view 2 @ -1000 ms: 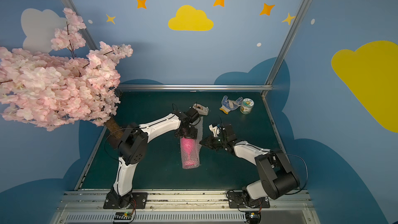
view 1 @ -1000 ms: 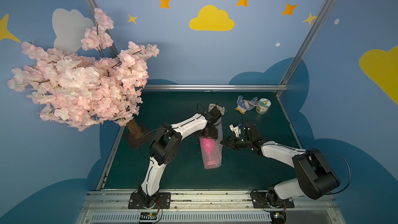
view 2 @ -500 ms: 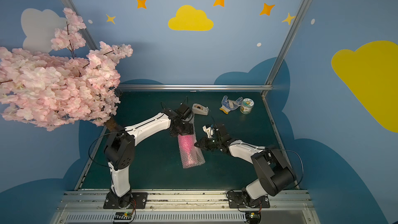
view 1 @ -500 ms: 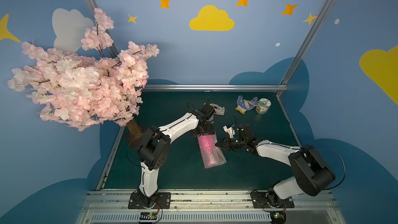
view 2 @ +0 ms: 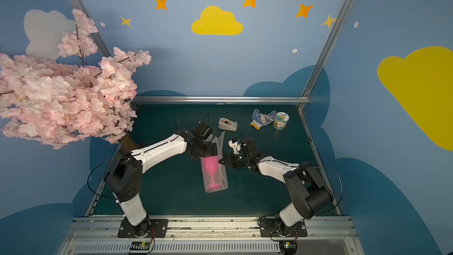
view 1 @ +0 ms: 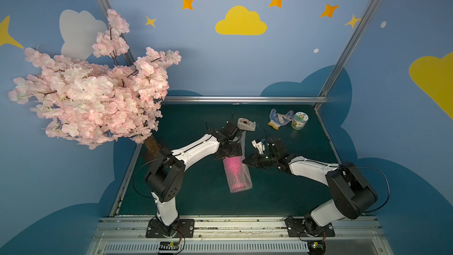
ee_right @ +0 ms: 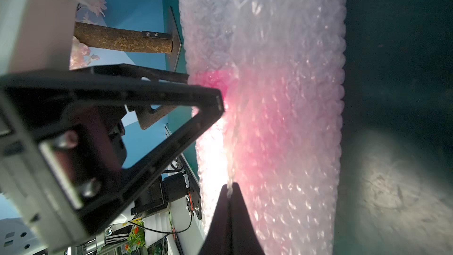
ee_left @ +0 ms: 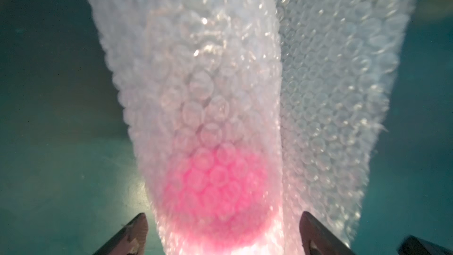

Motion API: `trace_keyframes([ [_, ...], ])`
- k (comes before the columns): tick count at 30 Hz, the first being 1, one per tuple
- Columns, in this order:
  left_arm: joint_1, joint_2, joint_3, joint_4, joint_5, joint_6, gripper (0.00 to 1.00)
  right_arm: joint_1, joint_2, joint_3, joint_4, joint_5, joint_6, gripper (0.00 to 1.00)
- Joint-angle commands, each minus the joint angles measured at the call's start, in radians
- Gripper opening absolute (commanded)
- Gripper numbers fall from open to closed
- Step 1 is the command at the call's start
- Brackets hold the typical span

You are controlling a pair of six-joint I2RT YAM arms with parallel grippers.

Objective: Wrap wine glasses in bubble wrap
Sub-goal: Wrap the wine glass in bubble wrap.

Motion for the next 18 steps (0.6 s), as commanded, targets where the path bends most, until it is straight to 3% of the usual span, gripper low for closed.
trace_keyframes([
  [1,0.004,-0.067,-0.049,0.127,0.015,-0.015,0.96,0.009,0.017,0.024,-0.014,0.002,-0.004,0.0],
  [9,-0.014,-0.09,-0.097,0.226,0.023,0.014,0.98,0.036,0.024,0.051,-0.029,0.002,-0.016,0.0],
  [18,-0.045,-0.009,-0.013,0.092,-0.032,0.049,0.94,0.07,0.035,0.085,-0.042,0.007,-0.018,0.0],
])
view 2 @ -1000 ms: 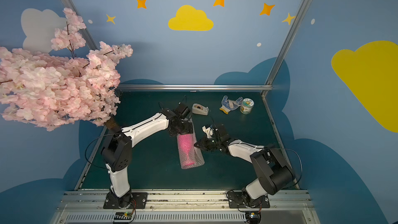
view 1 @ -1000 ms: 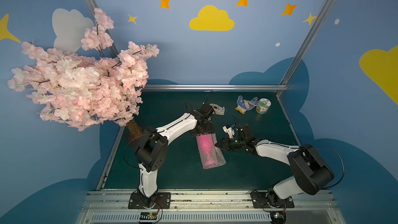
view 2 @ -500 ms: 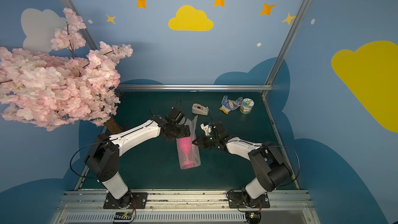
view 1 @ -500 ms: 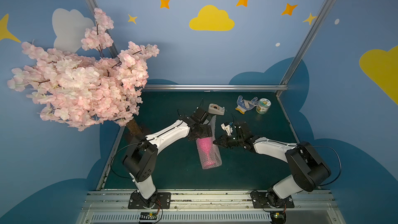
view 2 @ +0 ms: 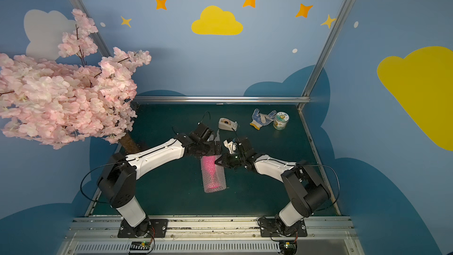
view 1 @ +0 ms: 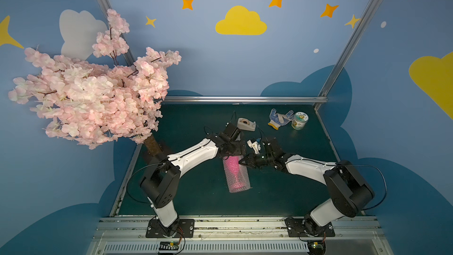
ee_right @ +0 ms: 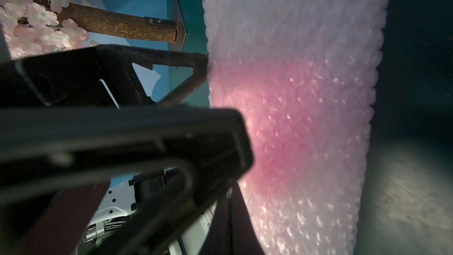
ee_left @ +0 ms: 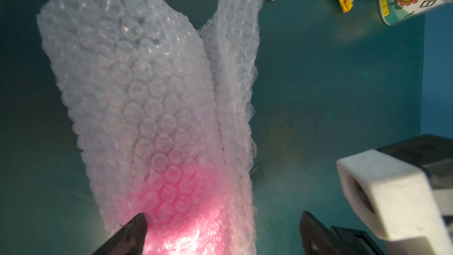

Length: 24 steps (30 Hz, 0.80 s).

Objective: Wrap wine glasses in bubble wrap
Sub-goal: Wrap the wine glass in bubble wrap.

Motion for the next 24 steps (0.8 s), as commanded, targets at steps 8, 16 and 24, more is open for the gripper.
trace_keyframes([
  [8,-0.002,0.034,0.039,-0.085,-0.031,0.0,0.89,0.042,0.023,0.058,-0.005,0.006,0.004,0.0],
  [16,-0.002,0.031,0.032,-0.066,-0.013,-0.012,0.8,0.053,0.055,0.084,0.033,0.0,0.028,0.0],
  [24,-0.002,0.022,0.023,-0.099,-0.034,-0.008,0.58,0.057,0.066,0.104,0.039,0.001,0.028,0.0],
])
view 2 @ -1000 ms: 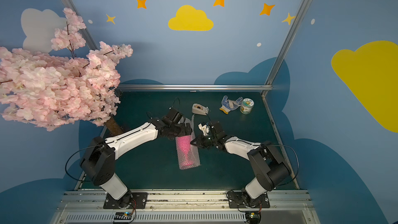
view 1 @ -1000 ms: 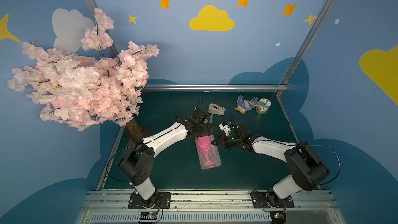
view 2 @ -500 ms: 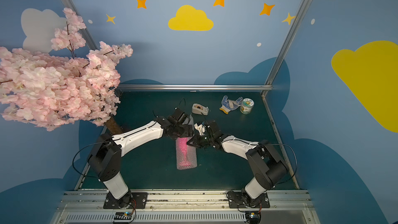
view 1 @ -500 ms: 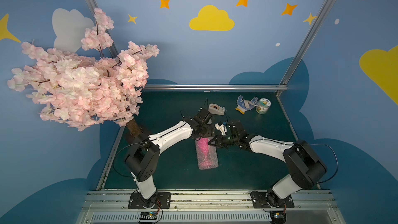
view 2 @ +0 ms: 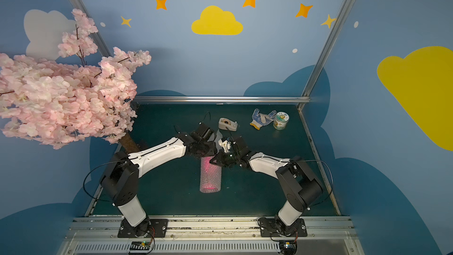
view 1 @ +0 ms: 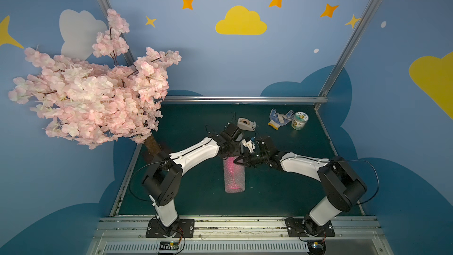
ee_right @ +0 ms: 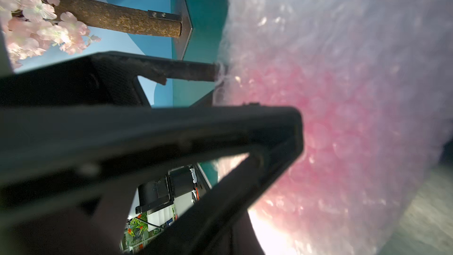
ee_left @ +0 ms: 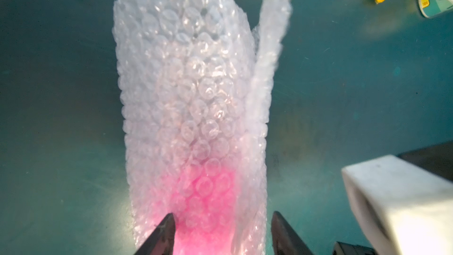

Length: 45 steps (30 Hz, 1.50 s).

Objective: Wrap wine glasses in bubble wrap
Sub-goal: Wrap the wine glass in bubble wrap.

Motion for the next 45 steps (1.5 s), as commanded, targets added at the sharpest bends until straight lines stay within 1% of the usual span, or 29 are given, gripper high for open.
trace_keyframes([
  [1,-0.003,0.002,0.002,-0.04,-0.002,0.002,0.57,0.008,0.002,0.034,0.028,-0.004,-0.001,0.0],
  [7,-0.002,0.0,-0.001,-0.046,-0.003,-0.006,0.53,0.016,0.016,0.04,0.034,-0.01,-0.008,0.0],
  [11,0.001,0.002,-0.001,-0.056,-0.003,-0.008,0.47,0.029,0.023,0.043,0.035,-0.015,-0.02,0.0],
  [15,0.001,0.009,0.005,-0.067,-0.007,-0.015,0.46,0.043,0.027,0.046,0.03,-0.011,-0.025,0.0],
  [18,0.003,0.01,0.006,-0.074,-0.013,-0.024,0.34,0.048,0.031,0.048,0.022,-0.006,-0.031,0.0],
  [19,0.005,0.012,0.009,-0.078,-0.012,-0.026,0.33,0.048,0.031,0.049,0.022,-0.006,-0.031,0.0],
  [21,0.005,0.017,0.017,-0.086,-0.014,-0.03,0.26,0.047,0.031,0.052,0.02,-0.006,-0.036,0.01],
  [22,0.005,0.018,0.018,-0.088,-0.014,-0.033,0.24,0.048,0.031,0.053,0.02,-0.007,-0.035,0.01],
  [26,0.005,0.023,0.024,-0.101,-0.021,-0.045,0.17,0.048,0.019,0.063,-0.014,-0.011,-0.054,0.09],
  [28,0.006,0.025,0.029,-0.106,-0.025,-0.05,0.16,0.048,0.007,0.068,-0.039,-0.018,-0.071,0.14],
  [29,0.006,0.026,0.032,-0.109,-0.028,-0.056,0.15,0.048,-0.004,0.068,-0.061,-0.021,-0.083,0.19],
  [30,0.007,0.029,0.035,-0.113,-0.027,-0.059,0.15,0.047,-0.016,0.071,-0.086,-0.023,-0.096,0.21],
  [33,0.007,0.04,0.054,-0.131,-0.028,-0.07,0.12,0.044,-0.064,0.069,-0.165,-0.021,-0.132,0.27],
  [35,0.006,0.044,0.059,-0.134,-0.027,-0.077,0.11,0.038,-0.097,0.057,-0.2,-0.012,-0.143,0.28],
  [38,0.007,0.052,0.069,-0.145,-0.026,-0.089,0.11,0.025,-0.134,0.026,-0.213,-0.007,-0.139,0.26],
  [39,0.006,0.057,0.074,-0.15,-0.025,-0.092,0.11,0.023,-0.139,0.021,-0.212,-0.011,-0.139,0.23],
  [42,0.003,0.069,0.086,-0.164,-0.026,-0.11,0.09,0.029,-0.121,0.02,-0.204,-0.029,-0.134,0.19],
  [45,-0.003,0.071,0.092,-0.166,-0.031,-0.124,0.09,0.045,-0.08,0.016,-0.154,-0.041,-0.113,0.17],
])
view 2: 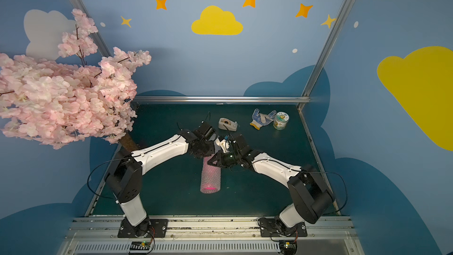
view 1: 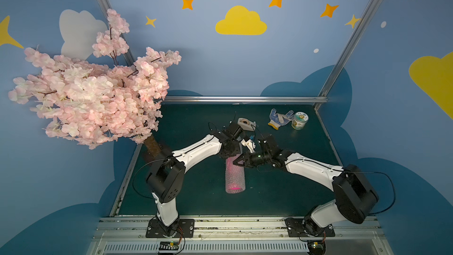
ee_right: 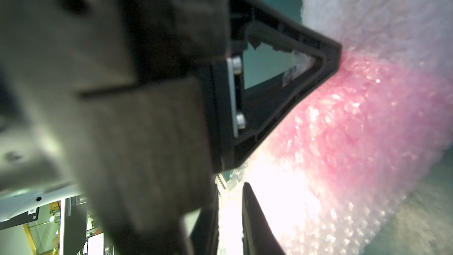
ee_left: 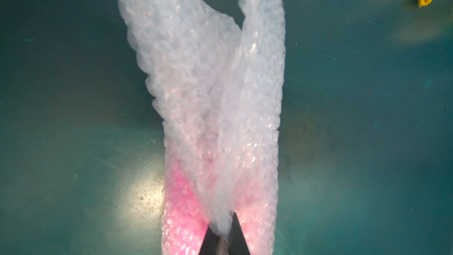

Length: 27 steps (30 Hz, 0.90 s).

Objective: Wrap wine glasses in bubble wrap
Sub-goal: Wrap the wine glass in bubble wrap.

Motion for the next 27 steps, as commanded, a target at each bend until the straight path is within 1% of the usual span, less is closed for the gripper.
trace_keyframes([
  [1,-0.005,0.024,0.016,-0.045,-0.011,-0.028,0.09,0.015,0.056,-0.02,0.036,-0.025,0.014,0.15],
  [5,-0.007,0.03,0.027,-0.055,-0.014,-0.039,0.09,0.033,0.102,-0.047,0.106,-0.024,0.058,0.14],
  [8,-0.007,0.029,0.029,-0.059,-0.018,-0.047,0.09,0.035,0.114,-0.064,0.096,-0.011,0.073,0.14],
  [11,-0.007,0.027,0.03,-0.068,-0.028,-0.057,0.09,0.032,0.086,-0.069,0.049,0.003,0.058,0.18],
  [13,-0.007,0.024,0.03,-0.069,-0.032,-0.059,0.09,0.028,0.054,-0.063,0.017,0.011,0.046,0.19],
  [17,-0.007,0.016,0.019,-0.063,-0.036,-0.077,0.09,-0.002,-0.016,-0.033,-0.061,-0.002,0.008,0.26],
  [20,-0.008,0.012,0.02,-0.056,-0.035,-0.079,0.08,-0.051,-0.045,-0.013,-0.136,-0.018,-0.023,0.33],
  [22,-0.008,0.013,0.023,-0.056,-0.037,-0.078,0.08,-0.108,-0.059,-0.009,-0.168,-0.041,-0.035,0.38],
  [24,-0.008,0.014,0.027,-0.056,-0.037,-0.077,0.08,-0.171,-0.066,0.001,-0.209,-0.039,-0.049,0.39],
  [27,-0.008,0.009,0.027,-0.055,-0.037,-0.074,0.08,-0.265,-0.049,0.038,-0.279,0.0,-0.082,0.41],
])
